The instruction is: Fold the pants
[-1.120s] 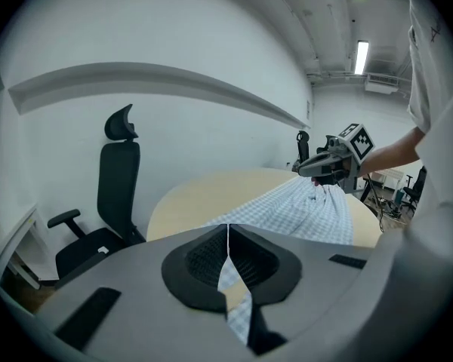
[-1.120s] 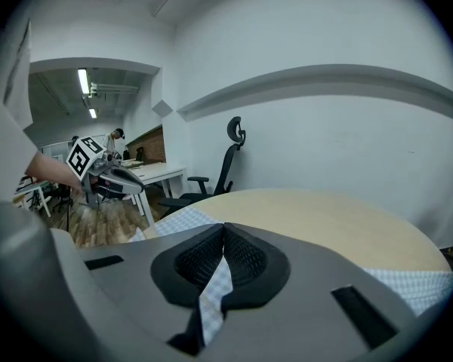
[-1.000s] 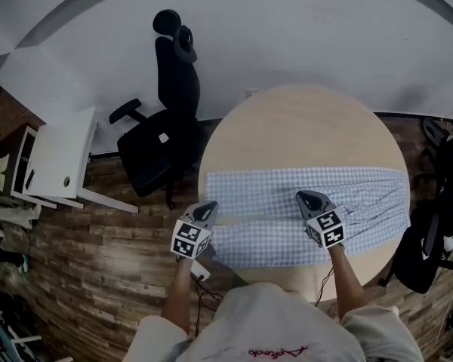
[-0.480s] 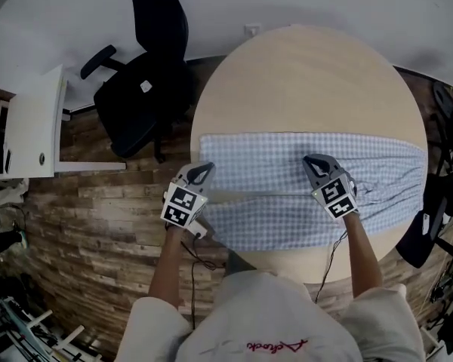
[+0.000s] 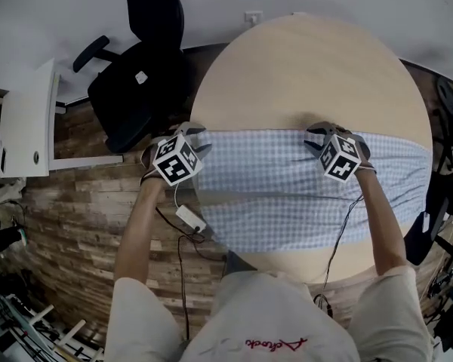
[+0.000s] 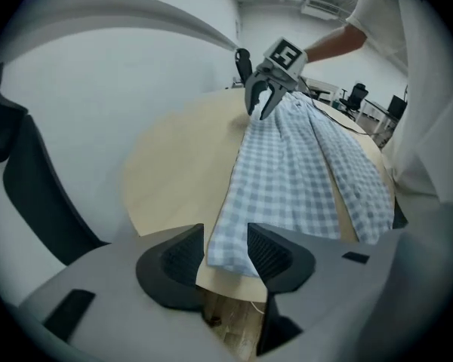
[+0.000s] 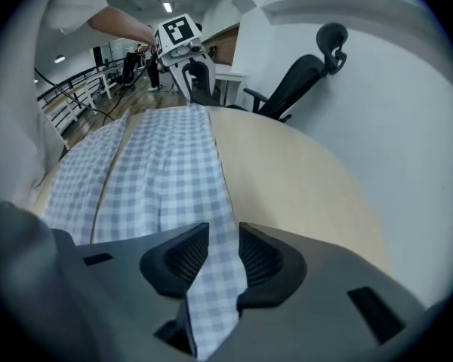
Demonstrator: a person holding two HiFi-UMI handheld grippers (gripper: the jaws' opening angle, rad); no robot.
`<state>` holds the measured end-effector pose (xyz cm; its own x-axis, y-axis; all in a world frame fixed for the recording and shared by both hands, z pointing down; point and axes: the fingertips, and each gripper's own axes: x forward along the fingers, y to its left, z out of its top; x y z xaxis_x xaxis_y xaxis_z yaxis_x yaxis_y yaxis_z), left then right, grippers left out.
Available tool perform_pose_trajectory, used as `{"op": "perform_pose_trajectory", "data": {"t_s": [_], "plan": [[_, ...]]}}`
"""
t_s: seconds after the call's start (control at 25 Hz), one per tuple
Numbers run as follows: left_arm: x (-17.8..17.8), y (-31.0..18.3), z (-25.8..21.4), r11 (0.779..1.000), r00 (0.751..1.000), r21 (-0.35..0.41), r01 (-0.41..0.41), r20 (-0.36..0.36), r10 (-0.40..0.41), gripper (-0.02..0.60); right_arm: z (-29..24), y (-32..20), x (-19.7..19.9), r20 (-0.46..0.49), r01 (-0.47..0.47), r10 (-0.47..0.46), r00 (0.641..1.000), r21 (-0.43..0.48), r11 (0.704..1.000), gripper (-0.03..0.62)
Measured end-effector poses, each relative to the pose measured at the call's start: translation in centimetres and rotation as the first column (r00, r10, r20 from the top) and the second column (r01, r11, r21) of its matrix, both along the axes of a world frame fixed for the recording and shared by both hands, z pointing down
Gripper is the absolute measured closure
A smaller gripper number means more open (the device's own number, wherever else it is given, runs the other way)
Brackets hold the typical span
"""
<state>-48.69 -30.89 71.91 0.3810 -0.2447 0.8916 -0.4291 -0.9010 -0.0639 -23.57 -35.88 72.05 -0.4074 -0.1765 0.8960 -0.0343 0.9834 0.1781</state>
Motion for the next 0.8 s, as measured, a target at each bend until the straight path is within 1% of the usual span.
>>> {"op": "perform_pose_trajectory", "data": {"t_s": [0.04, 0.16, 0.28, 0.36, 0.44, 0.52, 0.56, 0.64, 0.72, 0.8], "plan": [[0.0, -0.3, 0.3, 0.999, 0.999, -0.024, -0.036, 0.021, 0.037, 0.408, 0.3, -0.6, 0.1, -0.021, 0.01, -0.011, 1.0, -0.031, 0.999, 0.457], [-0.1, -1.3, 1.1, 0.992, 0.992, -0.078, -0.102, 0.062, 0.107, 0.41, 0.9, -1.8, 0.3, -0.047, 0.009, -0.015, 0.999, -0.129, 0.992, 0.457], [-0.5, -1.7, 2.2, 0.977, 0.982, -0.153, -0.146, 0.101, 0.162, 0.412, 1.5, -2.0, 0.2, -0.071, 0.015, -0.034, 0.997, -0.244, 0.97, 0.461], [-0.7, -1.8, 2.9, 0.966, 0.973, -0.197, -0.167, 0.125, 0.194, 0.442, 2.2, -1.8, 0.7, -0.114, 0.033, -0.069, 0.991, -0.296, 0.955, 0.465], [-0.8, -1.5, 3.5, 0.953, 0.964, -0.239, -0.188, 0.139, 0.225, 0.458, 2.8, -1.9, 1.2, -0.141, 0.039, -0.088, 0.986, -0.318, 0.947, 0.481], [-0.9, -1.2, 3.9, 0.944, 0.955, -0.254, -0.209, 0.154, 0.253, 0.489, 3.0, -2.1, 1.3, -0.151, 0.053, -0.107, 0.983, -0.325, 0.944, 0.53], [-0.9, -1.2, 4.0, 0.943, 0.953, -0.255, -0.215, 0.156, 0.259, 0.516, 3.0, -2.1, 1.3, -0.155, 0.065, -0.12, 0.981, -0.324, 0.944, 0.54], [-1.0, -1.3, 3.9, 0.94, 0.952, -0.259, -0.221, 0.153, 0.266, 0.535, 2.8, -2.1, 1.2, -0.165, 0.082, -0.139, 0.976, -0.314, 0.946, 0.557], [-1.1, -1.2, 3.8, 0.938, 0.95, -0.262, -0.228, 0.153, 0.274, 0.54, 2.6, -1.9, 1.0, -0.157, 0.086, -0.14, 0.978, -0.311, 0.947, 0.557], [-1.2, -1.1, 3.6, 0.938, 0.945, -0.25, -0.24, 0.161, 0.285, 0.541, 2.2, -1.8, 0.7, -0.13, 0.088, -0.133, 0.982, -0.305, 0.948, 0.559]]}}
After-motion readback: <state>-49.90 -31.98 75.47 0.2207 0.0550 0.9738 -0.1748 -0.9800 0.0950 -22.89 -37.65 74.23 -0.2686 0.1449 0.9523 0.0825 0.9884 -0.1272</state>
